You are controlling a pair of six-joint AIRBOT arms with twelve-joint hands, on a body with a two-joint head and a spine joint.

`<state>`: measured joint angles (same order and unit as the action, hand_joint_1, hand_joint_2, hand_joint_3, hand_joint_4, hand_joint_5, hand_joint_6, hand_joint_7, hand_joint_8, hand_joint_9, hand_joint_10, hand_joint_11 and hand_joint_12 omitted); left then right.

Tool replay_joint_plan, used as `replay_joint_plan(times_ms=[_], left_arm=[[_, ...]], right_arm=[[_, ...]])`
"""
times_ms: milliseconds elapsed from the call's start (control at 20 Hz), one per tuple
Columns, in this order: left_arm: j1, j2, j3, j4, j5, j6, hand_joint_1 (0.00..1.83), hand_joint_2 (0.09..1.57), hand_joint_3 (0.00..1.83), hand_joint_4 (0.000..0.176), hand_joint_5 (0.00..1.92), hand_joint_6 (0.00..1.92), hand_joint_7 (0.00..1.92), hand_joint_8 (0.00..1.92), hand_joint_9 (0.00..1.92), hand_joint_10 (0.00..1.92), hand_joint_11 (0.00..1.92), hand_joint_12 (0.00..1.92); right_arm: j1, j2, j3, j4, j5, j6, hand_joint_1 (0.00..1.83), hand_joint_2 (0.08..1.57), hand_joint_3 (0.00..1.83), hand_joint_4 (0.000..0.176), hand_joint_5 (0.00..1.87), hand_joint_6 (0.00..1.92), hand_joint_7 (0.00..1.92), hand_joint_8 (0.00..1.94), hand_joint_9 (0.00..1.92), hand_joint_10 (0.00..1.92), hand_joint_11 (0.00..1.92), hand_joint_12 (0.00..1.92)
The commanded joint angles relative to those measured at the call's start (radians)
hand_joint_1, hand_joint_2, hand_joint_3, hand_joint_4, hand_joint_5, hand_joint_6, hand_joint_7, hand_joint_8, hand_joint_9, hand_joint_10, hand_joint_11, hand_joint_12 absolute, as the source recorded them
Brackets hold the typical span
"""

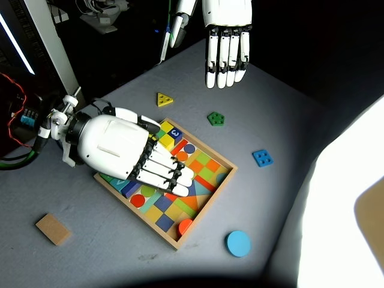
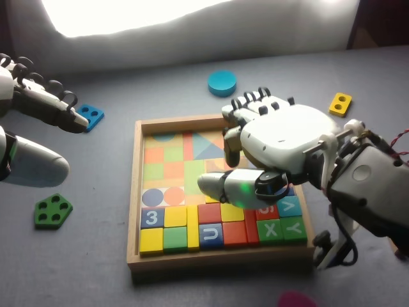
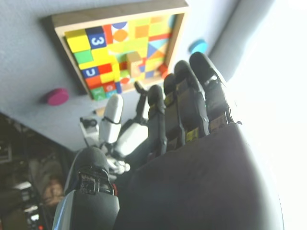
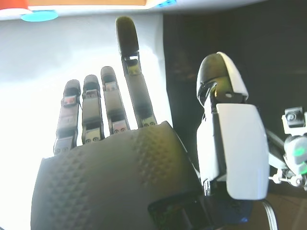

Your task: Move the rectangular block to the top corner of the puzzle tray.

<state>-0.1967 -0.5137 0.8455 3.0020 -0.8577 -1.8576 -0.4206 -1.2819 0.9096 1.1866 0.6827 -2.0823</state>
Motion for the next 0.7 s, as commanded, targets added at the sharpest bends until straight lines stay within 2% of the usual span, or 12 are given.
replay_joint_plan(times_ms=[0, 50, 100, 150, 200, 350, 400, 550, 650], left_arm=[[-0.010, 0.002, -0.001, 0.010, 0.082, -0.003, 0.00, 1.20, 0.00, 0.014, 0.29, 0.01, 0.28, 0.00, 0.28, 0.00, 0.00, 0.72], [-0.011, 0.002, -0.001, 0.010, 0.082, -0.003, 0.00, 1.18, 0.00, 0.014, 0.28, 0.00, 0.27, 0.00, 0.28, 0.00, 0.00, 0.72], [-0.011, 0.002, -0.001, 0.010, 0.082, -0.003, 0.00, 1.18, 0.00, 0.014, 0.28, 0.00, 0.27, 0.00, 0.28, 0.00, 0.00, 0.72], [-0.010, 0.002, -0.001, 0.010, 0.082, -0.003, 0.00, 1.16, 0.00, 0.020, 0.26, 0.00, 0.28, 0.00, 0.29, 0.00, 0.00, 0.76], [-0.010, 0.002, -0.001, 0.010, 0.082, -0.003, 0.00, 1.16, 0.00, 0.030, 0.29, 0.01, 0.30, 0.01, 0.31, 0.01, 0.02, 0.77], [-0.010, 0.002, -0.001, 0.010, 0.082, -0.003, 0.00, 1.15, 0.00, 0.031, 0.30, 0.00, 0.31, 0.00, 0.33, 0.00, 0.04, 0.72], [-0.010, 0.002, -0.001, 0.010, 0.082, -0.003, 0.00, 1.15, 0.00, 0.019, 0.30, 0.00, 0.31, 0.00, 0.33, 0.00, 0.04, 0.72], [-0.010, 0.002, -0.001, 0.010, 0.082, -0.003, 0.00, 1.16, 0.00, 0.018, 0.31, 0.01, 0.31, 0.00, 0.32, 0.00, 0.04, 0.72], [-0.010, 0.002, -0.001, 0.010, 0.082, -0.003, 0.00, 1.17, 0.00, 0.011, 0.32, 0.01, 0.32, 0.01, 0.33, 0.01, 0.03, 0.72]], right_arm=[[0.006, -0.003, 0.004, -0.068, 0.048, 0.006, 0.00, 1.18, 0.00, 0.000, 0.56, 0.75, 0.05, 0.00, 0.00, 0.00, 0.00, 0.00], [0.003, -0.010, 0.016, -0.068, 0.040, 0.009, 0.03, 1.17, 0.00, 0.000, 0.69, 0.59, 0.07, 0.00, 0.00, 0.00, 0.00, 0.00], [0.000, -0.014, 0.023, -0.068, 0.034, 0.013, 0.03, 1.17, 0.00, 0.000, 0.69, 0.59, 0.07, 0.00, 0.00, 0.00, 0.00, 0.00], [-0.002, -0.016, 0.027, -0.068, 0.030, 0.015, 0.08, 1.16, 0.00, 0.000, 0.77, 0.49, 0.13, 0.00, 0.00, 0.00, 0.00, 0.00], [-0.004, -0.019, 0.028, -0.068, 0.028, 0.015, 0.04, 1.16, 0.00, 0.000, 0.81, 0.40, 0.15, 0.00, 0.00, 0.00, 0.00, 0.00], [0.010, -0.020, 0.028, -0.068, 0.028, 0.014, 0.00, 1.16, 0.00, 0.000, 0.82, 0.39, 0.14, 0.00, 0.00, 0.00, 0.00, 0.00], [0.016, -0.018, 0.027, -0.068, 0.029, 0.015, 0.00, 1.16, 0.00, 0.000, 0.84, 0.34, 0.13, 0.00, 0.00, 0.00, 0.00, 0.00], [0.026, -0.010, 0.025, -0.068, 0.032, 0.015, 0.01, 1.17, 0.01, 0.000, 0.87, 0.34, 0.17, 0.01, 0.00, 0.00, 0.00, 0.00], [0.027, -0.009, 0.025, -0.068, 0.032, 0.015, 0.01, 1.17, 0.01, 0.000, 0.86, 0.33, 0.17, 0.01, 0.00, 0.00, 0.00, 0.00]])
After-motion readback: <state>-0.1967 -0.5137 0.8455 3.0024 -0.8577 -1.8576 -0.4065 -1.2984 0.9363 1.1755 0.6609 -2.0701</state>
